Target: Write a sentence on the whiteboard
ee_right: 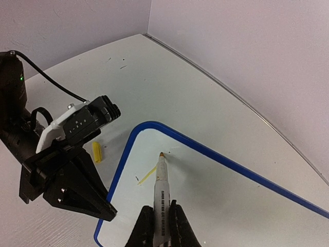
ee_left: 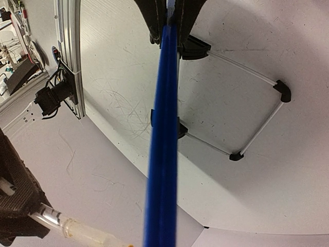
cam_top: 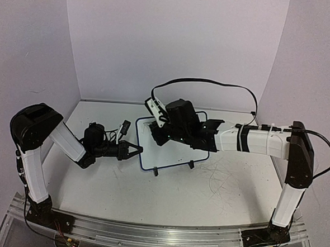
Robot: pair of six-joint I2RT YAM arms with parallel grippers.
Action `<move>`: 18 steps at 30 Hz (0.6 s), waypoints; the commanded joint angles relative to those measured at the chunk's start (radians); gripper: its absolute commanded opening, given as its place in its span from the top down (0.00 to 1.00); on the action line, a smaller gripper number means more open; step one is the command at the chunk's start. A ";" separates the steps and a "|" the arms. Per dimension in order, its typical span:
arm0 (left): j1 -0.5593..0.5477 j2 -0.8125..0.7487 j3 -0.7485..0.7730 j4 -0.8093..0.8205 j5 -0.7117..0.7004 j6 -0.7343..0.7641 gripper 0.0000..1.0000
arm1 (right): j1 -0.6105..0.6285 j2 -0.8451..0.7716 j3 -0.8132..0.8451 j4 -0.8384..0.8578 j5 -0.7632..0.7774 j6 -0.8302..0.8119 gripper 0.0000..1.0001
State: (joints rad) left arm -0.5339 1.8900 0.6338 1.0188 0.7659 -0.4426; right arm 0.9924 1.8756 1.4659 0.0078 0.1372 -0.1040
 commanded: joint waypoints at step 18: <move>0.000 -0.021 0.028 -0.024 0.007 0.011 1.00 | -0.001 0.007 0.002 0.008 0.056 0.029 1.00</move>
State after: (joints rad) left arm -0.5339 1.8900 0.6350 1.0122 0.7657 -0.4423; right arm 0.9936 1.8828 1.4662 0.0073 0.1497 -0.0960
